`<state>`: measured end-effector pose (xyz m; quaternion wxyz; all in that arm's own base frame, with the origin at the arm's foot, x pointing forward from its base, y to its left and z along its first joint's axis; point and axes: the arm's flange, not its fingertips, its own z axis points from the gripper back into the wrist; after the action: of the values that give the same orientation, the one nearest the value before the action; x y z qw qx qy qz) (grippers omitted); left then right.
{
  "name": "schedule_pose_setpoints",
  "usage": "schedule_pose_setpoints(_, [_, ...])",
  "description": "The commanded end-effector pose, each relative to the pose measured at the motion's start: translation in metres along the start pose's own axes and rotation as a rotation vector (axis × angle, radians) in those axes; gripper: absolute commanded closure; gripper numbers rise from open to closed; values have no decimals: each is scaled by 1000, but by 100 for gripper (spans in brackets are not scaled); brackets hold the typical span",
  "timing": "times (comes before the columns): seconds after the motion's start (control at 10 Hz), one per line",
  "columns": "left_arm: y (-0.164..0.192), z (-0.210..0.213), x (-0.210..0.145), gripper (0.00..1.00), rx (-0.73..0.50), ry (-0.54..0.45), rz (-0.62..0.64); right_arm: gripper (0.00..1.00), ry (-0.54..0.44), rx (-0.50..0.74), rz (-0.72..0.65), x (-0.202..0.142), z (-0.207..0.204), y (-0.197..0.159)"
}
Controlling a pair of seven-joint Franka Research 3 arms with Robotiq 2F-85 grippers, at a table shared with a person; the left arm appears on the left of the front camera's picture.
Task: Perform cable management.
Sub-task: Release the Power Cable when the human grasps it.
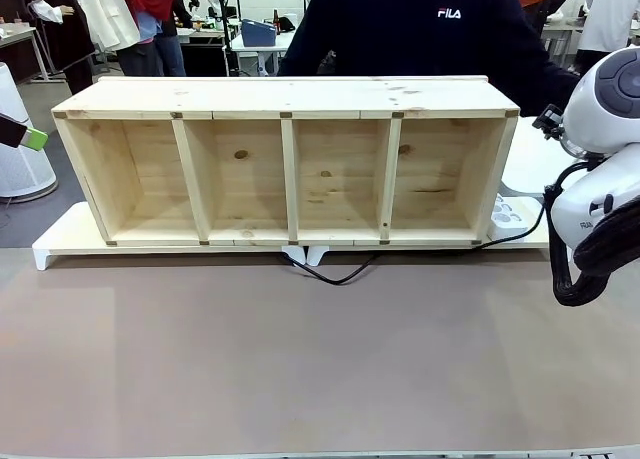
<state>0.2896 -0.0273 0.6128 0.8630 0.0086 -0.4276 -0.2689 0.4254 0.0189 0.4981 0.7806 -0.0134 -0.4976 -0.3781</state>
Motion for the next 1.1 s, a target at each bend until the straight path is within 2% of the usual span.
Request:
schedule_pose_setpoints(0.0, [1,-2,1,0,5,-12,2,0,6,-3,2,0,-1,-1])
schedule_pose_setpoints(1.0, [1,-2,1,0,5,-12,2,0,6,-3,2,0,-1,-1])
